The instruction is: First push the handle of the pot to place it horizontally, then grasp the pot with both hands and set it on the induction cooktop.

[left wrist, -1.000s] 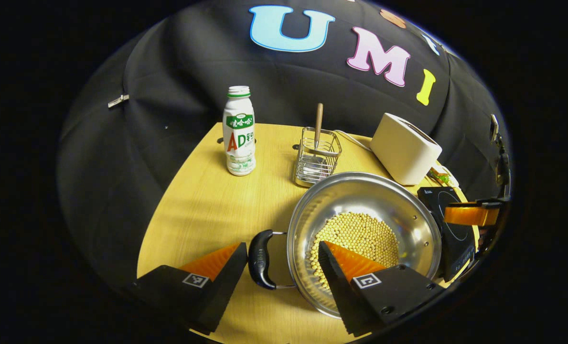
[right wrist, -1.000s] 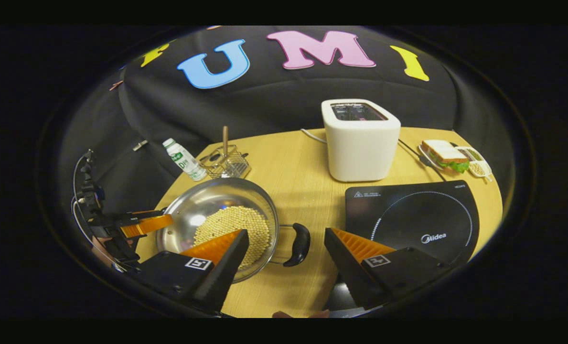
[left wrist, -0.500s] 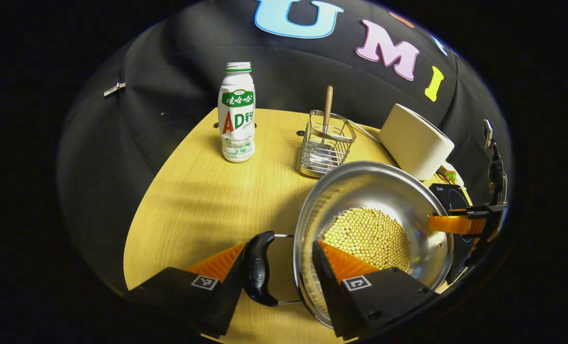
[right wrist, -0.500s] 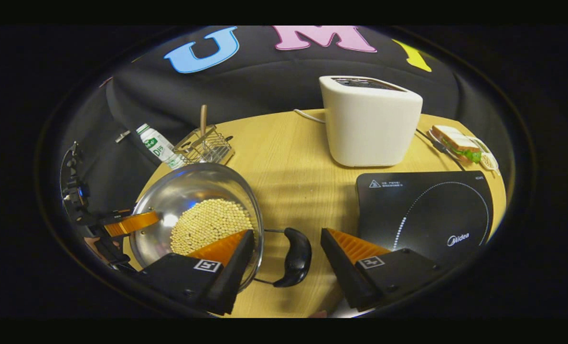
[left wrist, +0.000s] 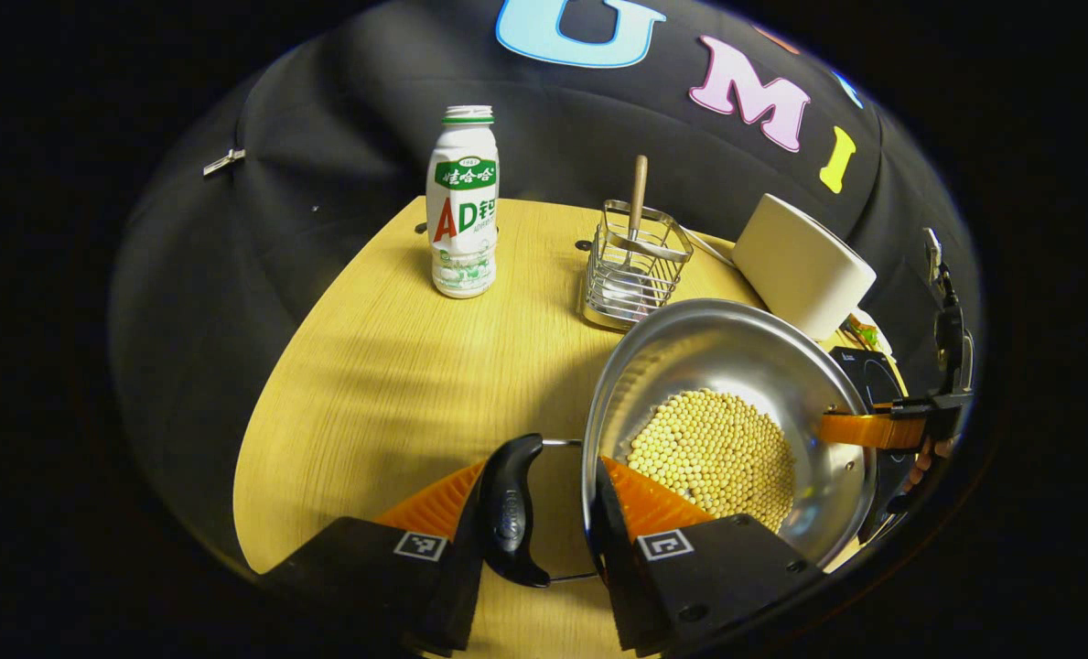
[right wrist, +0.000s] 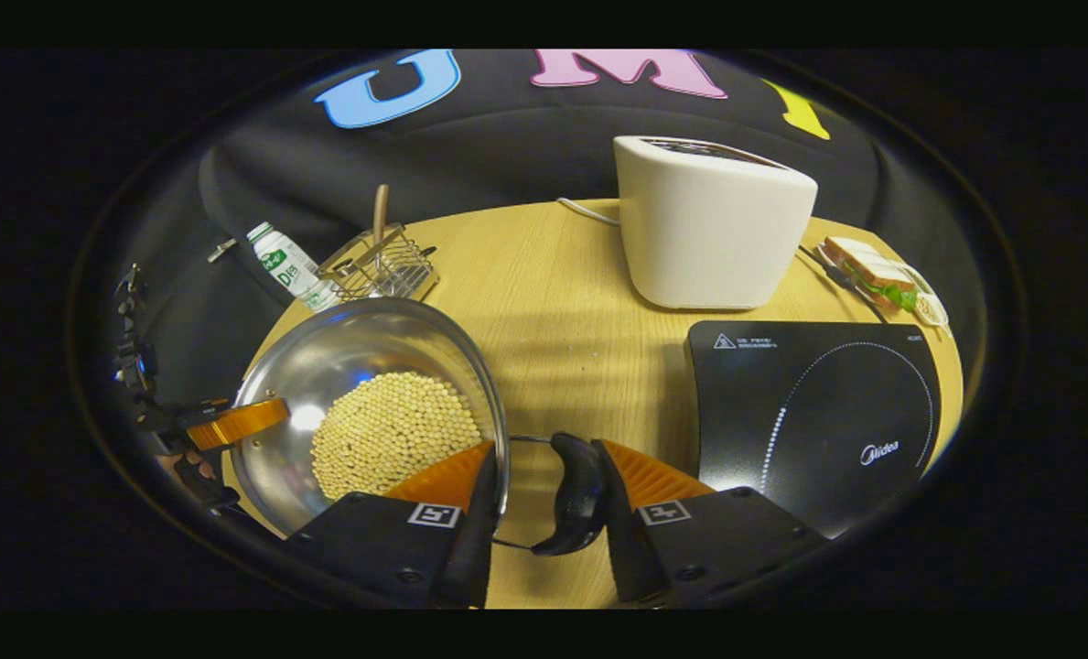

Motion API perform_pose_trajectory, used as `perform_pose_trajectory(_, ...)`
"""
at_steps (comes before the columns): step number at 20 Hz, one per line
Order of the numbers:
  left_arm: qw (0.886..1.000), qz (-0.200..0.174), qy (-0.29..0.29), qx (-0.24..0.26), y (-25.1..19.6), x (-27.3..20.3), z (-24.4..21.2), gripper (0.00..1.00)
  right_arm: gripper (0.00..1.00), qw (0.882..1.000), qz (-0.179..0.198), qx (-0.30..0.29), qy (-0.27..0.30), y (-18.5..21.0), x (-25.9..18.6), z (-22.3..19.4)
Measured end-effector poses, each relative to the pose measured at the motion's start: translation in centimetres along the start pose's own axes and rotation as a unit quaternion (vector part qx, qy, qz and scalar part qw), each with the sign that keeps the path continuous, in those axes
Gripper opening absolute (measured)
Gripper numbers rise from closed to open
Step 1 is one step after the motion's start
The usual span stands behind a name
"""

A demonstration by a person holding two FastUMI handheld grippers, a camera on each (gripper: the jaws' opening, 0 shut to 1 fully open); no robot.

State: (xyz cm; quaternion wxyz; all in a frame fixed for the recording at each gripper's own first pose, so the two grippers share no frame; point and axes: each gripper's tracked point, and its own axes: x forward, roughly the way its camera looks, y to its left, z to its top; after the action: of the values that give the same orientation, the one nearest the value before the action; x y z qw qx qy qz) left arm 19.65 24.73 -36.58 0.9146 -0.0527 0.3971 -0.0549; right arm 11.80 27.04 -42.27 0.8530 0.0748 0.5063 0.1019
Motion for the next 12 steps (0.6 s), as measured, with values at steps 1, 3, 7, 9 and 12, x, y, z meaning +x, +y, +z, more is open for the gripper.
perform_pose_trajectory(1,1.000,0.000,-0.001,-0.001,-0.1,0.0,0.0,0.60,0.55,1.000,-0.001,0.001,0.001,0.1,-0.1,-0.1)
perform_pose_trajectory(3,1.000,-0.001,-0.002,-0.001,-0.1,-0.1,-0.1,0.59,0.55,1.000,-0.005,0.004,0.004,0.1,-0.2,-0.2)
perform_pose_trajectory(7,1.000,-0.006,-0.002,-0.009,-0.2,-0.4,-0.4,0.57,0.55,1.000,-0.010,0.002,0.005,0.2,-0.6,-0.4)
perform_pose_trajectory(9,1.000,-0.006,0.003,-0.009,-0.2,-0.4,-0.5,0.56,0.55,1.000,-0.009,0.012,0.007,0.2,-0.9,-0.4)
perform_pose_trajectory(12,1.000,-0.002,0.003,-0.010,-0.5,-1.1,-0.4,0.54,0.50,1.000,-0.008,0.008,0.009,0.1,-1.3,-0.2)
